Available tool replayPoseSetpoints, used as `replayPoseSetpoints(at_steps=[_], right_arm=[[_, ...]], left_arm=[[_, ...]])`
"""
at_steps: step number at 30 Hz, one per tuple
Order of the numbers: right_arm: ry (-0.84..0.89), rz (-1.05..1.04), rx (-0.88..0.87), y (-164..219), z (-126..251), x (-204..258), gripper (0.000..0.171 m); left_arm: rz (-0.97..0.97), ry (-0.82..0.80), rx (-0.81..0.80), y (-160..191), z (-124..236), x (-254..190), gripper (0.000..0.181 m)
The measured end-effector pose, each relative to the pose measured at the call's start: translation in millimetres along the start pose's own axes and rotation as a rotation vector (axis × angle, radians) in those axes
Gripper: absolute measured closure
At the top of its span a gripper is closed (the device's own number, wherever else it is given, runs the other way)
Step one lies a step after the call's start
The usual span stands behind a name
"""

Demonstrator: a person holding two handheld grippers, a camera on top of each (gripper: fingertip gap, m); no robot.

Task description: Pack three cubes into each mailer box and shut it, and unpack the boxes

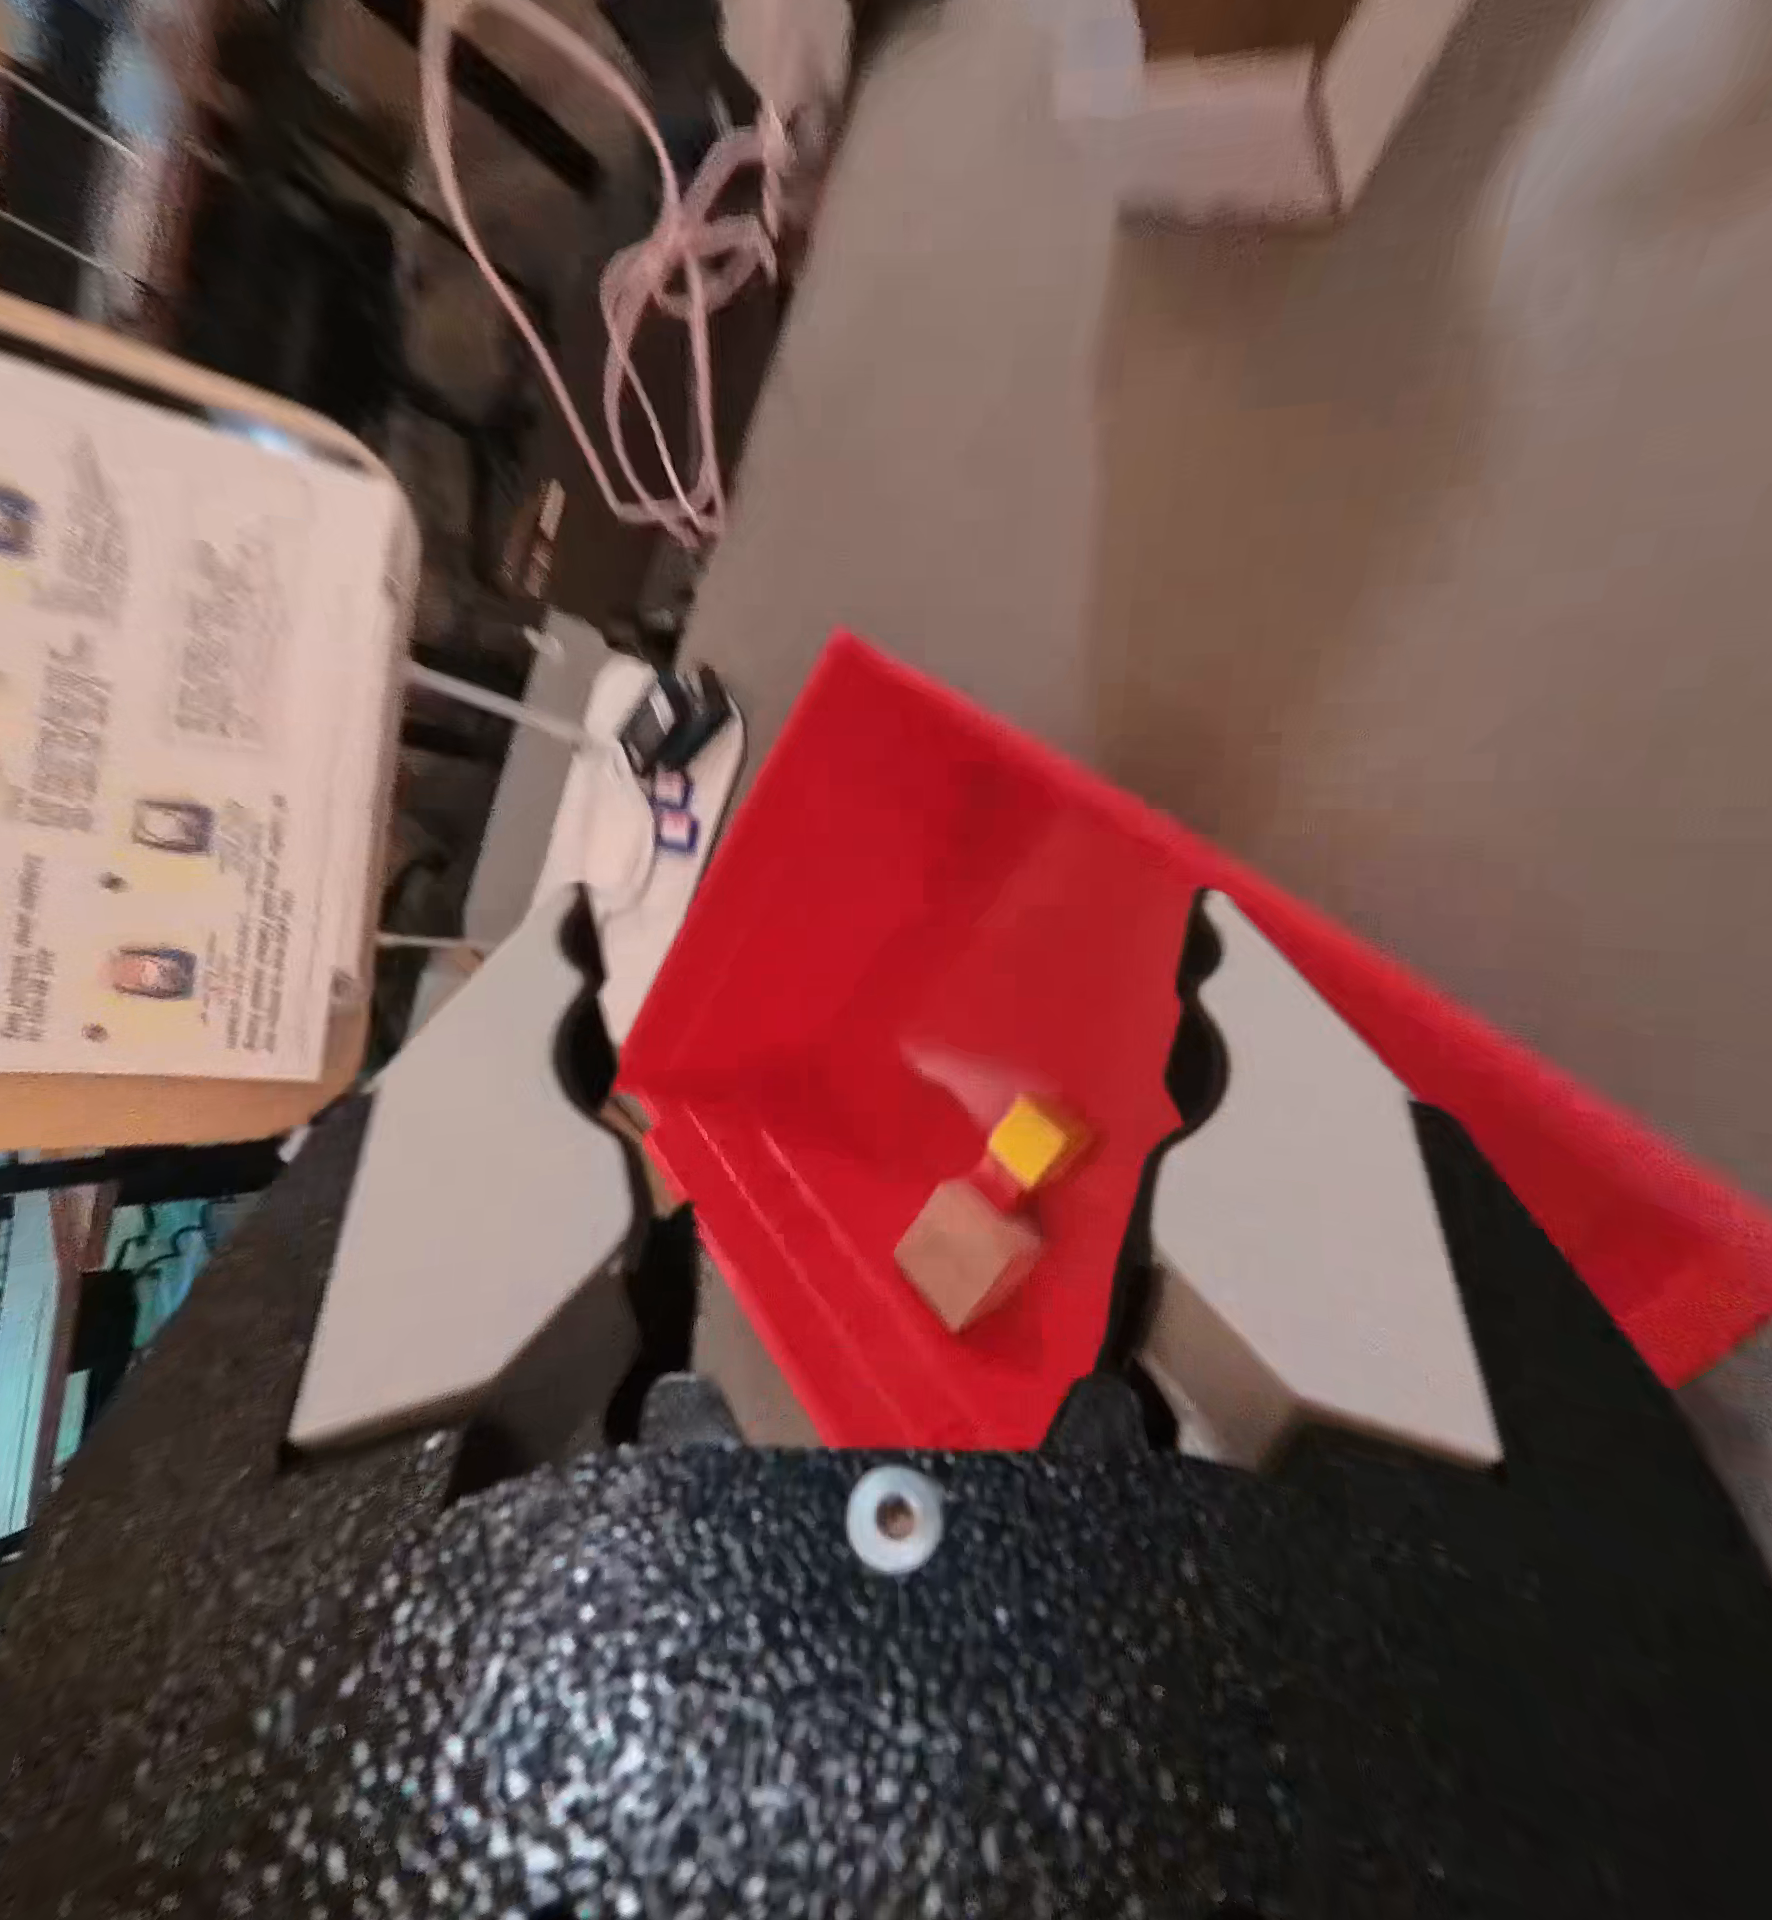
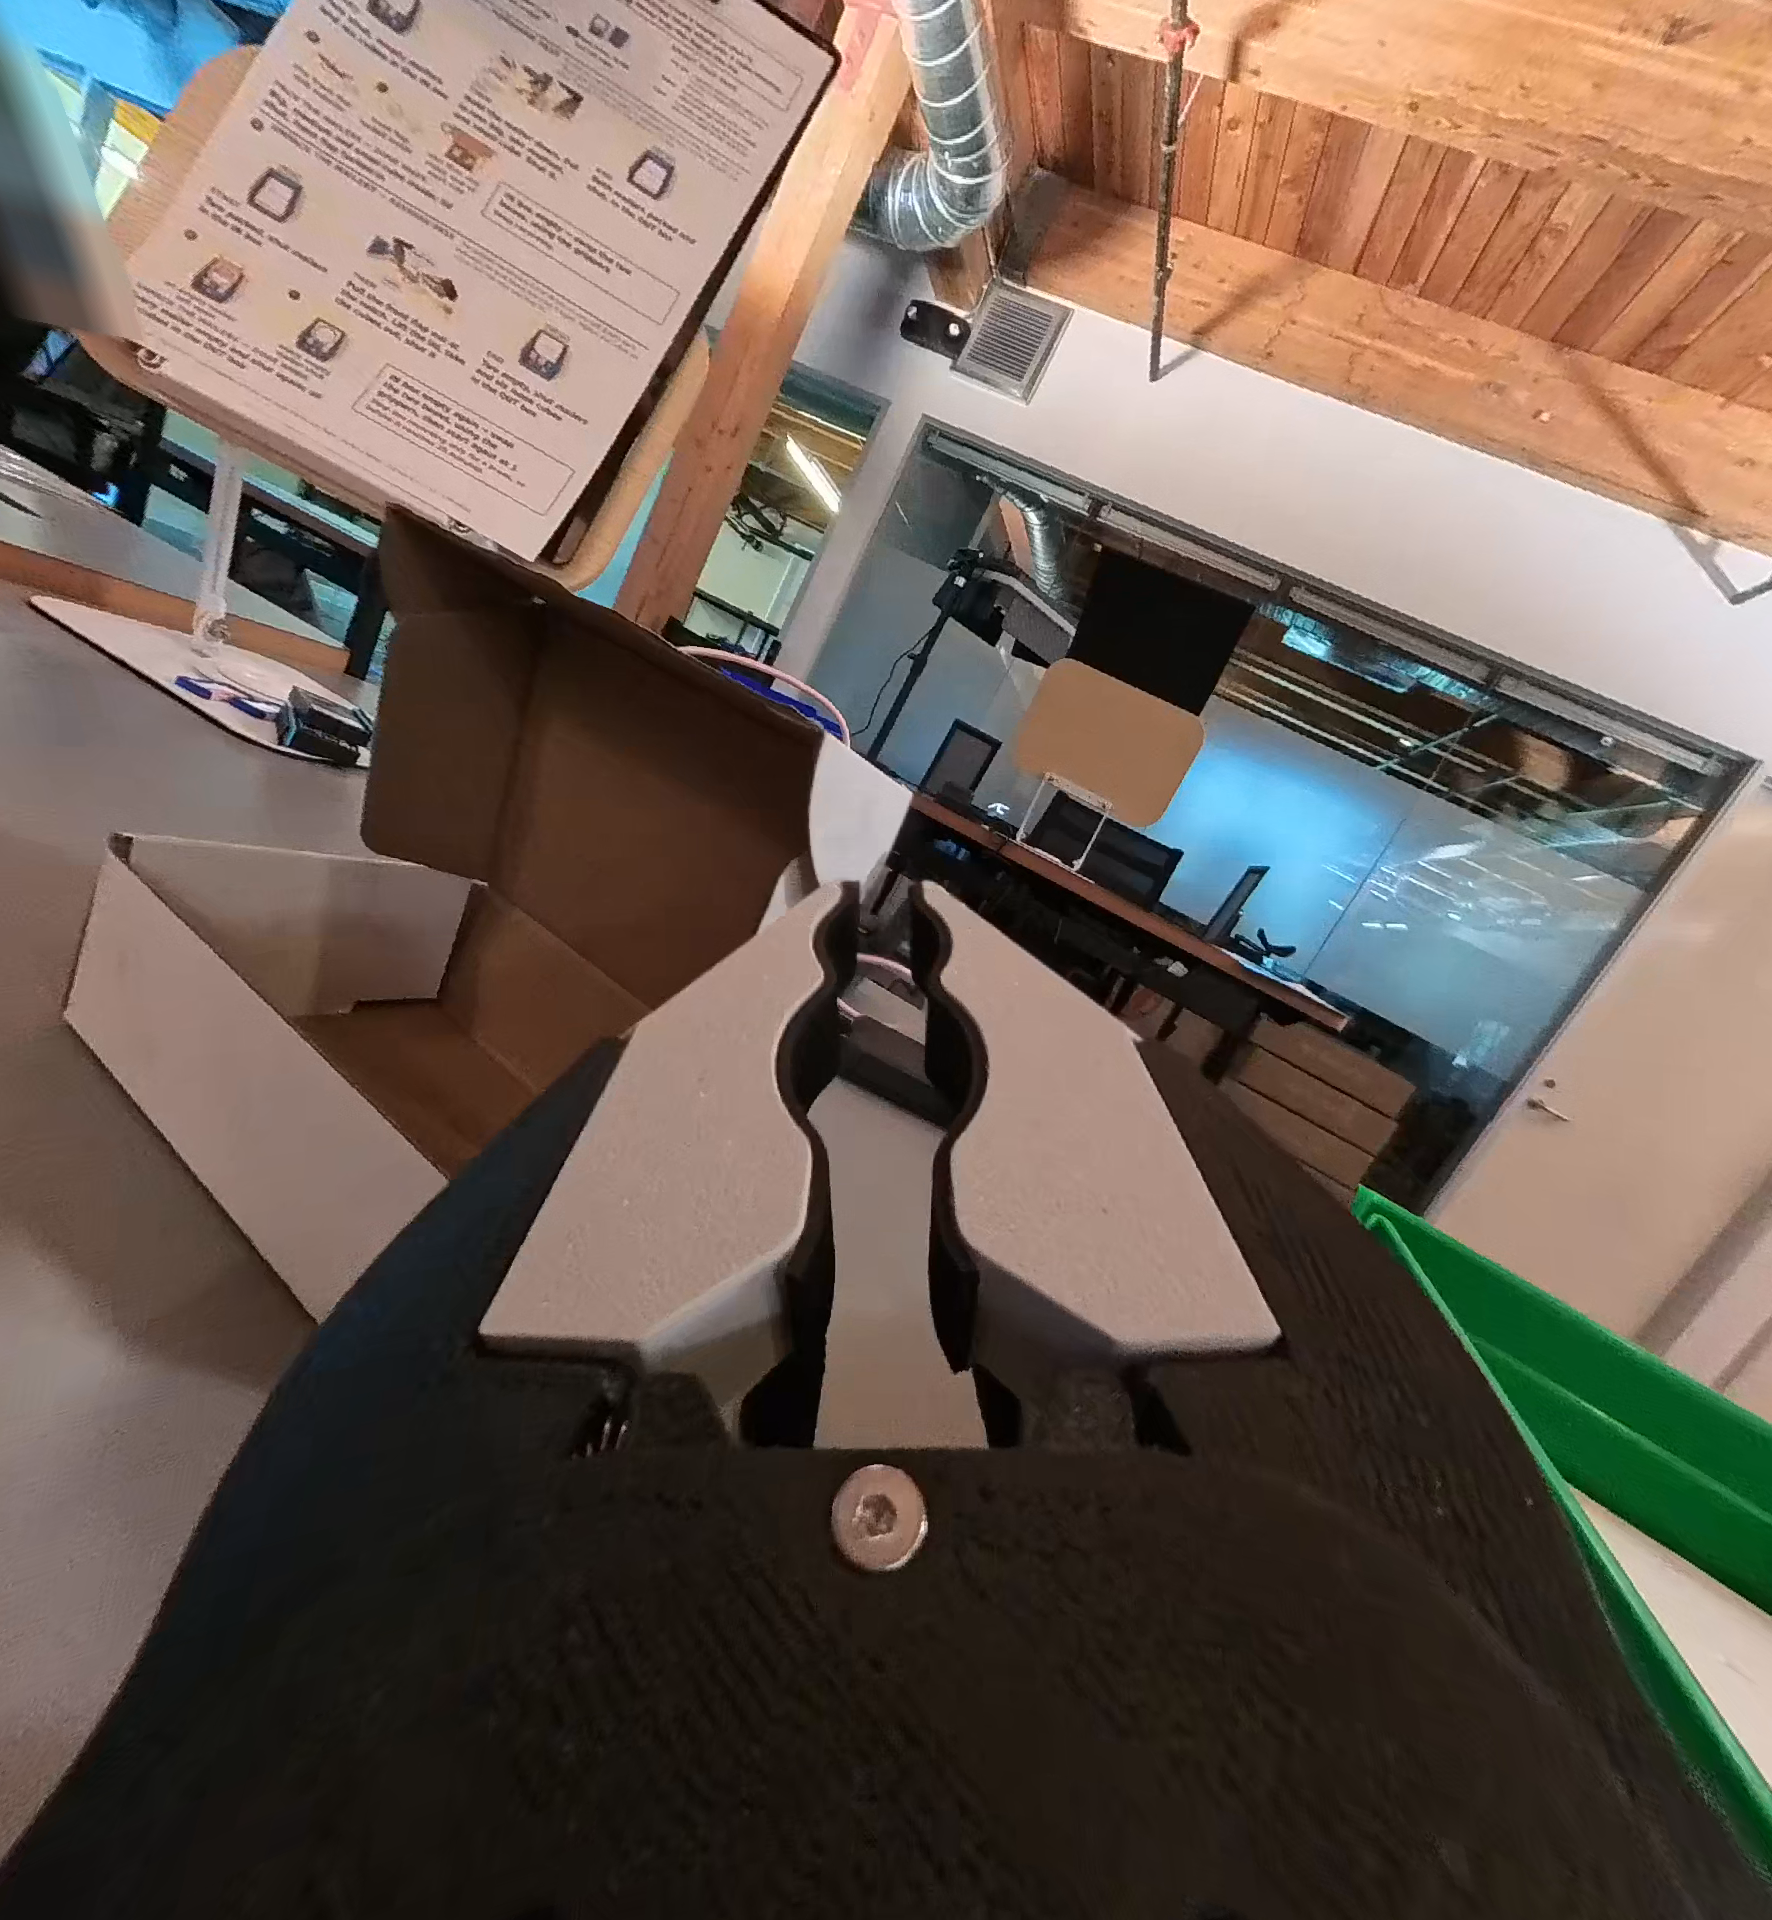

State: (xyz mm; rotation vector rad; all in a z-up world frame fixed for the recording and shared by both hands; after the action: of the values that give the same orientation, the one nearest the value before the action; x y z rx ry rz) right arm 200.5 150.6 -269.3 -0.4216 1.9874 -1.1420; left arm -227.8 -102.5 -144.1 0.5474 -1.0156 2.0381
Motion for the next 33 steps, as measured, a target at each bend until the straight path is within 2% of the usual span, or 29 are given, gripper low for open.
replayPoseSetpoints(at_steps=[4, 9, 14, 18, 23, 28, 33], right_arm=[[0.012, -0.008, 0.021, 4, -1, -1, 0.163], [0.012, -0.003, 0.032, 6, -3, -1, 0.163], [-0.001, 0.001, 0.056, 9, -6, 1, 0.163], [-0.021, 0.012, 0.062, 10, -7, 4, 0.164], [-0.056, 0.022, 0.072, 11, -9, 8, 0.165], [-0.083, 0.026, 0.080, 11, -10, 10, 0.167], [-0.101, 0.024, 0.086, 12, -10, 12, 0.168]], left_arm=[[-0.007, 0.188, 0.163, 59, -35, 7, 0.075], [-0.065, 0.427, 0.307, 106, -75, -12, 0.082], [-0.127, 0.468, 0.446, 136, -92, -14, 0.082], [-0.193, 0.520, 0.499, 144, -96, -15, 0.099], [-0.304, 0.520, 0.564, 145, -100, -12, 0.110], [-0.431, 0.511, 0.632, 147, -105, -13, 0.133], [-0.452, 0.525, 0.678, 144, -105, -14, 0.136]])
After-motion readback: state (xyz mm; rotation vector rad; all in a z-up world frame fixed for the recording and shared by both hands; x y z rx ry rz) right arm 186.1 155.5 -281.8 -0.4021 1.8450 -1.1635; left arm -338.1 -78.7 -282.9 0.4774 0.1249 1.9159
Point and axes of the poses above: each gripper's, where its closed fingertips meet, z back along the fingers, y out of its underside, x = y × z across the jaws, the point moved 9 cm from there along z, back along the fingers, and after that the axes turned 3 degrees about -y, right-handed, at the moved point
